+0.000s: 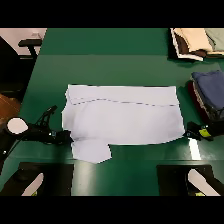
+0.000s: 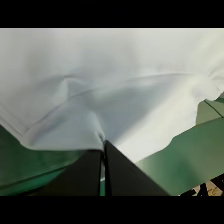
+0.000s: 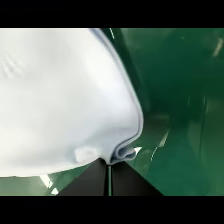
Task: Fold the shirts.
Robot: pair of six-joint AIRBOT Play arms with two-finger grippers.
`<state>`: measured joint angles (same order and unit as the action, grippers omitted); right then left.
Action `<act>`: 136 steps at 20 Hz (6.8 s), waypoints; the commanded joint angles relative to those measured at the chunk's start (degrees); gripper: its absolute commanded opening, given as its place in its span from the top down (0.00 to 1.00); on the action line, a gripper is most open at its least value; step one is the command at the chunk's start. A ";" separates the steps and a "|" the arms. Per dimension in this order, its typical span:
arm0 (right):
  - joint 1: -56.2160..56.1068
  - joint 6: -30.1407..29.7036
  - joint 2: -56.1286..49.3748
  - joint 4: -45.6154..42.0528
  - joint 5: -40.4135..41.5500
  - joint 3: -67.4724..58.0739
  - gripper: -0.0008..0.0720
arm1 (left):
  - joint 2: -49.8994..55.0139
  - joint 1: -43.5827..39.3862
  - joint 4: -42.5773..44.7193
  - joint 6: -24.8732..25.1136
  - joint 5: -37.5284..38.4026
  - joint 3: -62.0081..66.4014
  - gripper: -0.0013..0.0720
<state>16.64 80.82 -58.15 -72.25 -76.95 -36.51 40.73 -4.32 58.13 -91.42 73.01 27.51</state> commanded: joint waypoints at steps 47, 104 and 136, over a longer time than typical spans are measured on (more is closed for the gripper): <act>-4.94 -12.94 -46.56 26.16 -2.45 -43.85 0.93 | 50.95 -10.82 -4.17 8.85 -25.24 54.64 0.95; -30.16 -8.17 -36.63 32.22 11.37 -39.65 0.14 | 37.44 9.99 10.16 4.92 -7.45 74.97 0.95; -0.83 1.22 -37.09 21.14 2.29 -76.35 0.96 | 37.97 -9.25 7.28 7.82 -10.05 74.97 0.95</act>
<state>6.74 80.49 -98.98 -49.50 -73.41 -112.57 78.65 -11.86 65.54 -83.70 64.82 102.48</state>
